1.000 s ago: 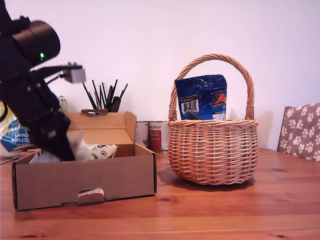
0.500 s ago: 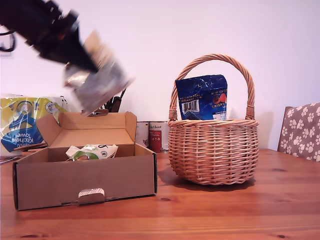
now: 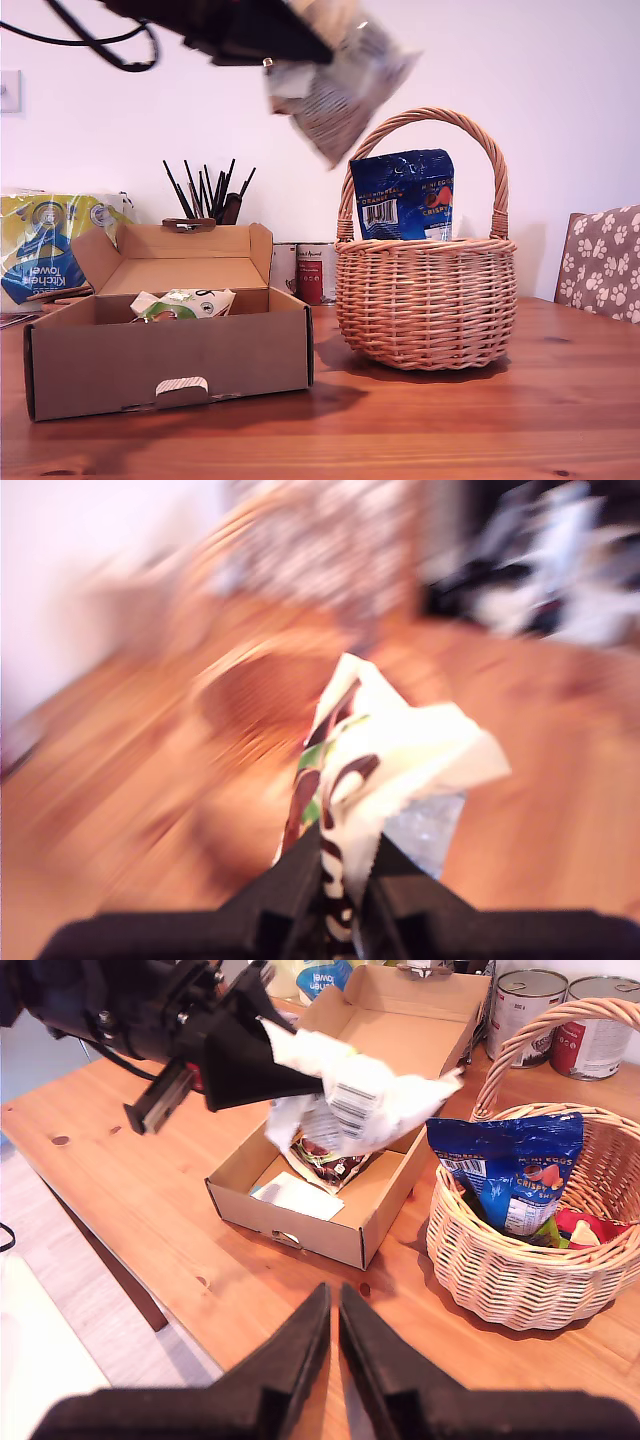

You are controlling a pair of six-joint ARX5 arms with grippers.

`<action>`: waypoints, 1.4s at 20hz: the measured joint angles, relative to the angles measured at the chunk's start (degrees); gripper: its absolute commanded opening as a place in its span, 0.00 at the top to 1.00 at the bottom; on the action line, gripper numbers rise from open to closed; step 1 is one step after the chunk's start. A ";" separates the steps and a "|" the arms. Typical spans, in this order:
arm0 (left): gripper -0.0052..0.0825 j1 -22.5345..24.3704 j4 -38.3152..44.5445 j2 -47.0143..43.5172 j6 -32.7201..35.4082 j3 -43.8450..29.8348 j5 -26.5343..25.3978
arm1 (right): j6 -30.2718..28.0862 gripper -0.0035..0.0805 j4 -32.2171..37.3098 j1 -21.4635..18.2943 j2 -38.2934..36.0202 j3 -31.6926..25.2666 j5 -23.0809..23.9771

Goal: Move the bags of Easter eggs from the cardboard box on the left into the woven basket on the right side.

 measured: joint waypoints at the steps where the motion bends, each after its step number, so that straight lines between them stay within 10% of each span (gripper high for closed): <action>1: 0.97 -0.66 2.03 1.46 -0.02 0.02 0.00 | 0.00 0.97 0.00 0.00 0.00 0.00 0.00; 8: 0.97 -2.69 18.14 14.49 -2.89 0.24 -1.14 | 0.00 0.97 0.04 0.00 0.00 0.00 0.98; 28: 0.97 -3.50 18.80 39.39 0.13 20.48 -18.14 | 1.31 0.97 1.22 0.00 0.02 0.00 1.51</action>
